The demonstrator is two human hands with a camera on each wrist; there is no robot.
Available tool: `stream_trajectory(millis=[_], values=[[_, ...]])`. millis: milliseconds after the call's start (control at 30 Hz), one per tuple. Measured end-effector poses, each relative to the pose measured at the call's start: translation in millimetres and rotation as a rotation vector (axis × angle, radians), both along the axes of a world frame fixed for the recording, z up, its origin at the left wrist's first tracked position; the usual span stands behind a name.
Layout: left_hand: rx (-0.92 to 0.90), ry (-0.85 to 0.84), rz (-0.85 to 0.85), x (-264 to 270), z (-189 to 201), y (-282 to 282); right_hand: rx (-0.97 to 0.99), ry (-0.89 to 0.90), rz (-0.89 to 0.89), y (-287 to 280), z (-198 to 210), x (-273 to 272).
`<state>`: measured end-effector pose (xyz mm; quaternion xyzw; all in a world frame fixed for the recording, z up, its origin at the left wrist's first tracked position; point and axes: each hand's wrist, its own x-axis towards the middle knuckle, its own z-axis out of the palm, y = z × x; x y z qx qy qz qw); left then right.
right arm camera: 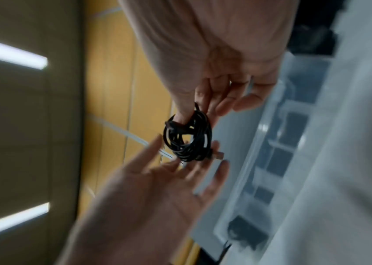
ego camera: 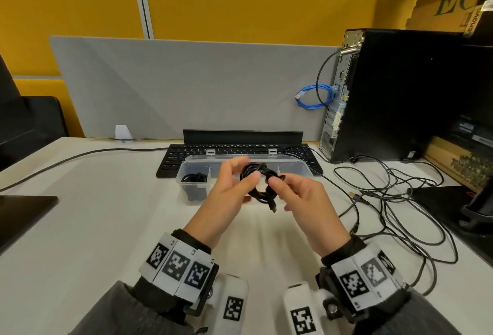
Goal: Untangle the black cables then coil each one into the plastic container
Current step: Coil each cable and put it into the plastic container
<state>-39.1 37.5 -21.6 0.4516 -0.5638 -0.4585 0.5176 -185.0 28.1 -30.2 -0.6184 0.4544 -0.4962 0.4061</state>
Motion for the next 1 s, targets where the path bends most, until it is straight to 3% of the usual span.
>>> stream_trajectory(millis=[67,200,433,533,667,833,1000], values=[[-0.048,-0.11,-0.016,2.1,2.1,2.1,-0.095,0.111,-0.016,-0.7,-0.5,0.8],[-0.088,-0.464,-0.044,0.7,0.2,7.6,-0.1,0.138,0.054,1.6,-2.7,4.1],[-0.085,-0.598,0.012,5.9,2.4,8.8,0.161,0.016,0.363,7.5,1.8,3.3],[-0.114,-0.608,0.012,3.2,2.6,8.7,0.253,-0.053,0.47,5.1,1.5,-0.9],[-0.166,-0.663,0.087,0.9,2.5,6.9,0.234,0.033,0.43,5.4,6.7,-2.6],[-0.1,-0.456,0.085,-1.6,4.4,7.6,0.024,0.031,0.173,5.0,6.8,-0.8],[-0.057,-0.343,0.056,-4.4,3.3,6.8,-0.22,0.241,0.041,4.8,4.6,0.9]])
